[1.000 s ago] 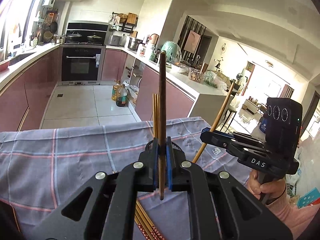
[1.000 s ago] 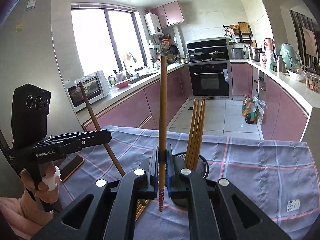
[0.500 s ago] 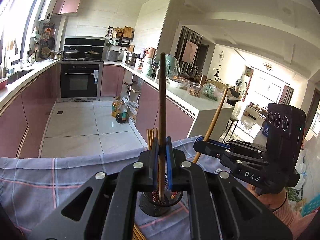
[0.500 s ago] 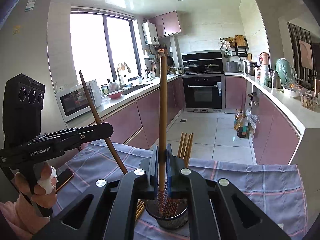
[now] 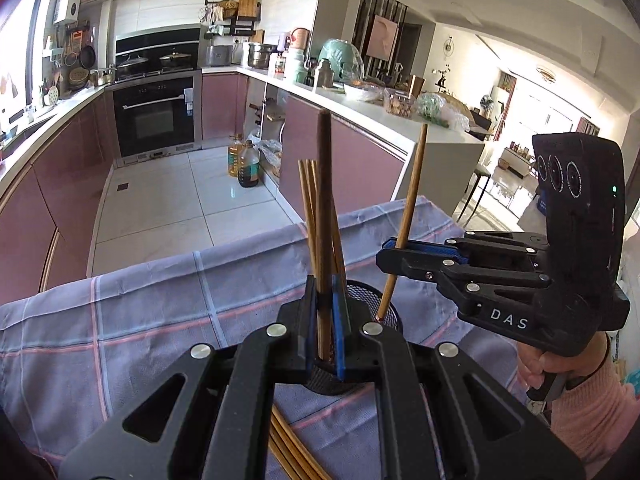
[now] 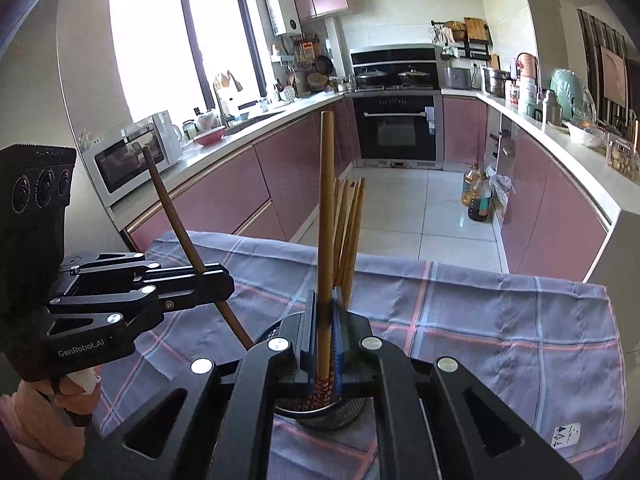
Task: Organize utensils
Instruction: 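Lower the chopsticks into the mesh holder and open both grippers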
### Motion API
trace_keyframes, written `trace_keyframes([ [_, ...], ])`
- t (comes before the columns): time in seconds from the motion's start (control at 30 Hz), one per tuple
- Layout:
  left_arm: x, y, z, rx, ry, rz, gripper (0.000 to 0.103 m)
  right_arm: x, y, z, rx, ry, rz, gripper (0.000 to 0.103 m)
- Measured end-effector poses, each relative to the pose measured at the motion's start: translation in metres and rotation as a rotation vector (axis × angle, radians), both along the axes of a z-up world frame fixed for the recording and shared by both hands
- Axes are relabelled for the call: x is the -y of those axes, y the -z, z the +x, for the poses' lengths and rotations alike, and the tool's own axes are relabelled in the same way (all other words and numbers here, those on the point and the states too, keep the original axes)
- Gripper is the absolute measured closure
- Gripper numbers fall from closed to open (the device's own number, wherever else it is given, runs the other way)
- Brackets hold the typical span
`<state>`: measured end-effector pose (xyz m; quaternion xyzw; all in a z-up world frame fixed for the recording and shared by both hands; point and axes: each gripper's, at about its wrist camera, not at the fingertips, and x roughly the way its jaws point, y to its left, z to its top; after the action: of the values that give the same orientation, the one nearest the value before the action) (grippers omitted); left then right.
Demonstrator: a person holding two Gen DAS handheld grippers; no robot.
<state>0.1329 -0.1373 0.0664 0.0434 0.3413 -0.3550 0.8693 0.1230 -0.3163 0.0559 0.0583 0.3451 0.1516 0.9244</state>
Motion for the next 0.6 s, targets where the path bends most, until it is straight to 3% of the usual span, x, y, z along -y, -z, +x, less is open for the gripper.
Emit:
trace_keyframes([
  [0.37, 0.016, 0.015, 0.033, -0.039, -0.019, 0.04, 0.094, 0.0, 0.017, 0.019, -0.067, 0.029, 0.004, 0.095],
  [0.47, 0.017, 0.018, 0.037, -0.035, -0.029, 0.039, 0.084, 0.002, 0.019, 0.021, -0.067, 0.048, 0.015, 0.095],
  [0.6, 0.012, 0.019, 0.03, -0.009, -0.052, 0.028, 0.078, 0.004, 0.019, 0.013, -0.044, 0.063, 0.029, 0.086],
])
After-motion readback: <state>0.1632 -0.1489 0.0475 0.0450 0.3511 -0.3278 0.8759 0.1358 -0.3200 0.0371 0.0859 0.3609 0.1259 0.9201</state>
